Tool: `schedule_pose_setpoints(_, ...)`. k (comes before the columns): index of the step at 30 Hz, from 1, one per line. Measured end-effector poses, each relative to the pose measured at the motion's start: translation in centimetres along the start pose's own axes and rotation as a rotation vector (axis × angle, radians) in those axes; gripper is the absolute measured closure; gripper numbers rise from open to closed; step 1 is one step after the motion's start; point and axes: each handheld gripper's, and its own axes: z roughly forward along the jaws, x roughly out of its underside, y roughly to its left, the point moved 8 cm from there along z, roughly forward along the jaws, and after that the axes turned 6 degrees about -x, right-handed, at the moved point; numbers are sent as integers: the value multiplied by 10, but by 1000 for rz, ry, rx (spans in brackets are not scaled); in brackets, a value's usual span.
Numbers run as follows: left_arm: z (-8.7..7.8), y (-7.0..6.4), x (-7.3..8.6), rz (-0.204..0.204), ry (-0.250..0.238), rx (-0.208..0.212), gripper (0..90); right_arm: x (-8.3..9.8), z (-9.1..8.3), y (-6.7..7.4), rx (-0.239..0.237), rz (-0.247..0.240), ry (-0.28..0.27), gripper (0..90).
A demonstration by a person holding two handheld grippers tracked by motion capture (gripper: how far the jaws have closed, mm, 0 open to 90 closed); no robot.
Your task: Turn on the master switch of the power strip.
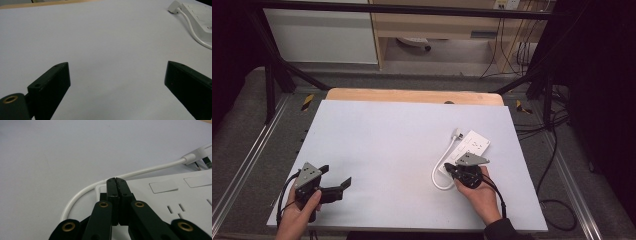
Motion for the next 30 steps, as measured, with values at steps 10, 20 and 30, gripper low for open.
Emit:
schedule_pose_setpoints(10,1,0,0,-5,2,-3,64,1,0,1,6,-2,-3,900)
schedule_pose_setpoints(20,1,1,1,-12,6,-6,64,1,1,1,12,-4,4,900)
schedule_pose_setpoints(30,1,1,1,-9,5,-6,64,1,1,1,12,3,9,900)
